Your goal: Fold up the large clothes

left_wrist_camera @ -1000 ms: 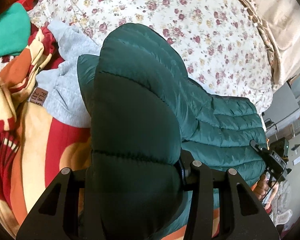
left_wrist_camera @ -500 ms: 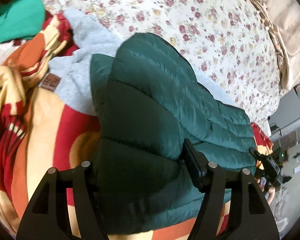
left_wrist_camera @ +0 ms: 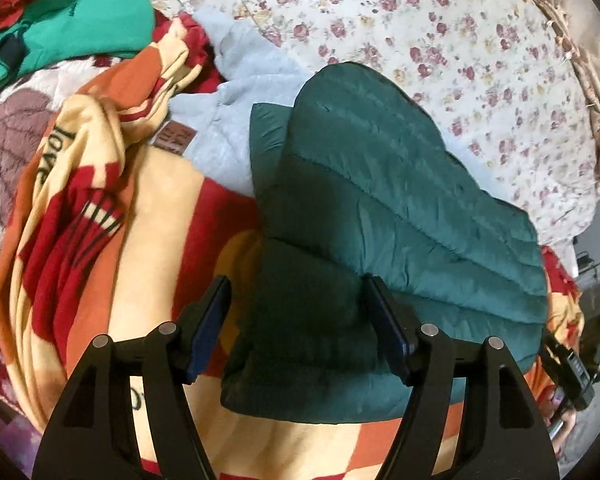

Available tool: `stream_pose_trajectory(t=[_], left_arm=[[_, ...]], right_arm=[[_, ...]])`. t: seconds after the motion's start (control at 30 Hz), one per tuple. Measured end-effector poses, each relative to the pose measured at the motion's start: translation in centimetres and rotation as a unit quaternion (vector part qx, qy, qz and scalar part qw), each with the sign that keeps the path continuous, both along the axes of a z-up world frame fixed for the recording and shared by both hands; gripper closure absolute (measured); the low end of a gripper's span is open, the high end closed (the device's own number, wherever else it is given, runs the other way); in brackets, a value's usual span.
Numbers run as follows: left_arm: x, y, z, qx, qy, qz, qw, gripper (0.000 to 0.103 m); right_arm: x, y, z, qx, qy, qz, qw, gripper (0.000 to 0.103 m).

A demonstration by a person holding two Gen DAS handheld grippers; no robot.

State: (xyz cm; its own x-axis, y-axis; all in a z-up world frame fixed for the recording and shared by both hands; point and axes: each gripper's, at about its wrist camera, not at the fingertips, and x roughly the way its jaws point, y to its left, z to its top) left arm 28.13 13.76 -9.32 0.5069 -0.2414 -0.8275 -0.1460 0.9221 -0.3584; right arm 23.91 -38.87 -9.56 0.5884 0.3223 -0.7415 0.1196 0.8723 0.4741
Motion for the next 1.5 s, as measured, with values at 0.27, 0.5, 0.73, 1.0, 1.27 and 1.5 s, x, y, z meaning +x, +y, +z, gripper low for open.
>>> stream_pose_trajectory(t=[0.27,0.5,0.73,1.0,1.27,1.5], left_arm=[[-5.3,-1.3,4.5,0.082,-0.079,0.006,0.9934,0.034],[-10.1,-3.7,5.9,0.126,-0.117,0.011,0.9851,0.034],[-14.6,-6.5,6.3,0.136,-0.139,0.005,0.981,0.034],[-19.0,-9.2,6.8,0.157,-0.158,-0.009,0.9747,0.034],[-22.2,-11.4,8.1,0.181,-0.191,-0.019,0.9645,0.034],[-25.2,-12.0,9.7,0.202,-0.242,0.006,0.9489,0.023]], right_arm=[[-3.9,0.9,3.7,-0.015,-0.049,-0.005,0.999,0.039],[-7.9,4.6,5.6,-0.059,-0.07,0.021,0.996,0.039],[-11.2,8.0,5.1,-0.086,-0.067,0.039,0.993,0.039],[-14.7,10.8,4.5,-0.11,-0.047,0.047,0.992,0.039],[-17.1,13.2,4.7,-0.13,-0.037,0.052,0.989,0.039],[-19.3,15.4,6.2,-0.178,-0.071,0.055,0.98,0.039]])
